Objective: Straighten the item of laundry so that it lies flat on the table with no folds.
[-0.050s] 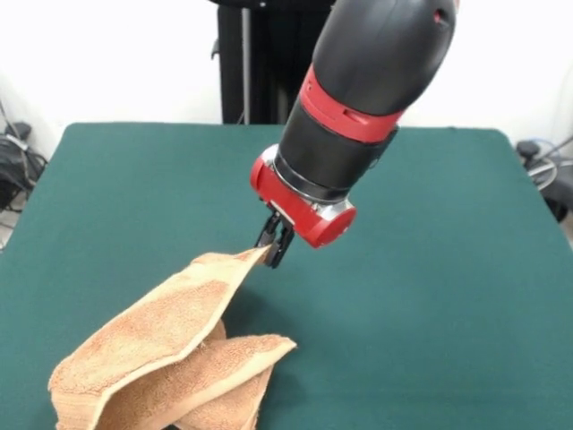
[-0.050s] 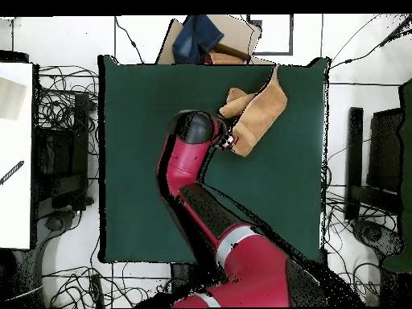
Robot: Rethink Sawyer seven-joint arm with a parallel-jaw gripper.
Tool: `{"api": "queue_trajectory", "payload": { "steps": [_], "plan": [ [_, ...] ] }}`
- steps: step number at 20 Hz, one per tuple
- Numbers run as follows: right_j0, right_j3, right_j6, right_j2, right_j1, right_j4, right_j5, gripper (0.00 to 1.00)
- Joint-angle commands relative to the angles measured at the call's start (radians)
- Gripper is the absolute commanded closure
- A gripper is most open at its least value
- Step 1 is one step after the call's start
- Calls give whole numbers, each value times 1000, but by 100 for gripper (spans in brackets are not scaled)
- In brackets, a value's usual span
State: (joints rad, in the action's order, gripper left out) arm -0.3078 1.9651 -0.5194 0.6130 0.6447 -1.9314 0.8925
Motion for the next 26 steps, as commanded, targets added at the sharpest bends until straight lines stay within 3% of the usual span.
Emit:
{"api": "queue_trajectory", "payload": {
  "steps": [1,18,26],
  "plan": [
    [49,-7,-308,72,16,-138,17,100],
    [121,-137,-336,66,-10,-222,91,100],
    [161,-240,-364,-12,-56,-116,157,100]
  ]
}}
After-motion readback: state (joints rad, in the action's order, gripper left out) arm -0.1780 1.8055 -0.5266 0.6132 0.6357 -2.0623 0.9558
